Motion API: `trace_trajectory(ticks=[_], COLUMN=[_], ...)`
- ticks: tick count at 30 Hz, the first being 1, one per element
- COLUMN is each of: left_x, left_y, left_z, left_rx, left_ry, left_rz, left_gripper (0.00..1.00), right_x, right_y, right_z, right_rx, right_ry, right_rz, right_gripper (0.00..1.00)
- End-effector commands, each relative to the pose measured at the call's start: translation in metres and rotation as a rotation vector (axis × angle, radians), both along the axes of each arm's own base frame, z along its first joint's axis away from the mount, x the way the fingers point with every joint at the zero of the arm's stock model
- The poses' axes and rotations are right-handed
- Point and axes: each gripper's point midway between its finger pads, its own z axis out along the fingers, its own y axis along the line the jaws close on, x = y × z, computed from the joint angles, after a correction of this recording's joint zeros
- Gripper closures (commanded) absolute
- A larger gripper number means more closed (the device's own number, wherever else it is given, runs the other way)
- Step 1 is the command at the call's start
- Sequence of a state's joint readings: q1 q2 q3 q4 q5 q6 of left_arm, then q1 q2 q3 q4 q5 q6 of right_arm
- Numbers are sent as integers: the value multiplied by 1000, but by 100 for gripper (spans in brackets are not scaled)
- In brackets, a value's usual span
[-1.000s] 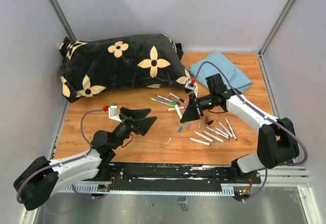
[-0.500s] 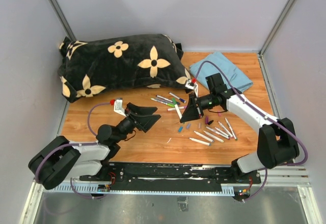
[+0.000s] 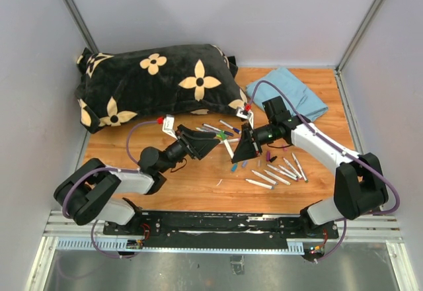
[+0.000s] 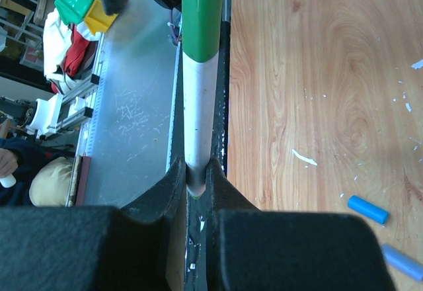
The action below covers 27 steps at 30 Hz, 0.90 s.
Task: Open the pen caps
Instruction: Pick up the pen from the center of the board, then open the pen cap from the pen.
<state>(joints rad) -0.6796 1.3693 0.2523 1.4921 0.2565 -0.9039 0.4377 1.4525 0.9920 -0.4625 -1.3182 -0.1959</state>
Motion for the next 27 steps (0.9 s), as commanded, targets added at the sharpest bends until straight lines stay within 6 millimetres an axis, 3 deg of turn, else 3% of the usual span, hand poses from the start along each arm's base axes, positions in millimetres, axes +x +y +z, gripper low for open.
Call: trace_trajectory(ticks=[1,11,16,19,22,25,27], left_x=[4,2,3,3,2,1,-1], left_y=[-8,-20,-22,-23,-23,-22,-21], left_z=[5,12,12,12,11,10,10], left_rx=[-3,-39,-40,-39,-35,-34,-42], left_ry=[-15,-21,-17,-18,-20,-20,-19], left_rz=[-32,-108,-117,-122,-125,-126,-127], left_gripper=[32,47,71,74,88,99,100], right_x=[-5,-8,-8,-7,-7,-7,-7], right_y=[5,7,8,8,8,8,8], right_z=[9,4,0,-3,-3,-1,2], right_rx=[29,10,-6,-19,-23,-22,-16], right_ry=[-12,-12,-23,-29,-30,-45,-58], right_rz=[43,61,62,61,61,59,59], right_gripper=[99,99,99,99,97,83,61])
